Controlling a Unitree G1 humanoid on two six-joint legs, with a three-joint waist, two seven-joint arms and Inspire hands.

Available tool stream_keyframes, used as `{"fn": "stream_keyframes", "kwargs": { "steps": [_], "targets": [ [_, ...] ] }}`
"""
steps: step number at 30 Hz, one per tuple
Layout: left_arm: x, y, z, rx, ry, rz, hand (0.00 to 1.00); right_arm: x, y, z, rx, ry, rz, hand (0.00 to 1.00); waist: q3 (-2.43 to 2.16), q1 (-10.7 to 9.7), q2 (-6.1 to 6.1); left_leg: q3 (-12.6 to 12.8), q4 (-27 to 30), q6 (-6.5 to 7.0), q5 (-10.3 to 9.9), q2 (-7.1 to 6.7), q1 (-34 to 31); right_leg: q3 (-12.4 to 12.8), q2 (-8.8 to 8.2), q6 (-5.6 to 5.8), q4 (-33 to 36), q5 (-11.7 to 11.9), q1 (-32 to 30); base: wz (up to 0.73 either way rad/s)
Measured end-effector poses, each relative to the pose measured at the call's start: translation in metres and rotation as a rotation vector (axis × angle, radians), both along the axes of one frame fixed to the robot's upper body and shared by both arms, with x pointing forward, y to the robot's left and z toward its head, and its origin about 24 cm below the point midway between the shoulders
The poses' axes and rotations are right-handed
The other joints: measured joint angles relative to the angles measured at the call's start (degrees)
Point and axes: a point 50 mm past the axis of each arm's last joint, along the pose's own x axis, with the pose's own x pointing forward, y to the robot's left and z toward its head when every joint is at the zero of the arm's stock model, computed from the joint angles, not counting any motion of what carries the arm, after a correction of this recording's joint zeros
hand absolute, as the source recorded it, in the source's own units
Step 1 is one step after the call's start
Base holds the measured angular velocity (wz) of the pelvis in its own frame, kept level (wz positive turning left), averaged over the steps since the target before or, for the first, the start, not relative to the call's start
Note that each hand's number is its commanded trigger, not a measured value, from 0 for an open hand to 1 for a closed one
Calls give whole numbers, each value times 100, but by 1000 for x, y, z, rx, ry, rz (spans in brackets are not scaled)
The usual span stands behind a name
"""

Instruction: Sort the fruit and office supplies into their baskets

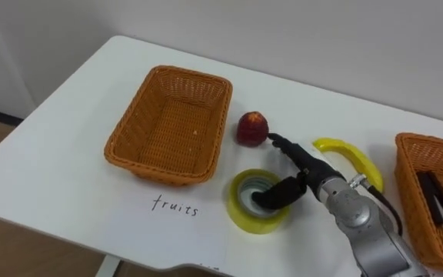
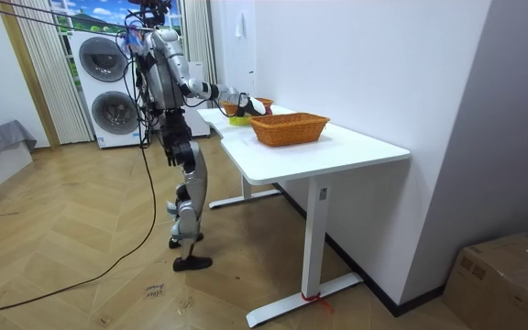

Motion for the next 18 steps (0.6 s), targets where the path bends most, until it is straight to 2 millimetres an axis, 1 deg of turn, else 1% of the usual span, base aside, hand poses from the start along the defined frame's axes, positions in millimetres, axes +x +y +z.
{"fn": "stream_keyframes", "kwargs": {
  "steps": [6,12,13,14,15,16,18],
  "targets": [
    [5,1,1,0,-13,-4,0,0,2,5,-53,18,55,0,2,70,3,-1,3,0,0,8,1,8,1,-1,64,0,-33,0],
    [11,3,1,4,-25,-10,0,0,3,8,-89,40,98,0,3,81,-2,4,2,1,1,5,0,8,-7,-1,81,0,-43,0],
    [11,4,2,6,-25,-12,0,0,3,8,-91,41,100,7,4,82,-6,4,1,2,1,4,0,7,-6,-1,80,0,-43,0],
    [10,6,2,12,-24,-13,0,0,3,8,-95,43,104,34,7,85,-12,4,-3,1,1,5,2,8,-4,-1,79,1,-43,0],
    [10,8,3,16,-21,-14,0,0,3,9,-101,44,108,86,8,86,-13,5,-6,2,1,4,2,8,-5,-1,77,1,-43,0],
    [10,8,3,18,-20,-14,0,0,3,9,-105,44,111,100,8,86,-13,6,-7,2,1,4,1,8,-6,-1,77,1,-43,0],
    [9,10,3,21,-19,-13,0,0,1,12,-129,33,116,100,8,91,-14,10,-13,2,1,4,2,8,-6,0,75,1,-44,0]
  ]
}}
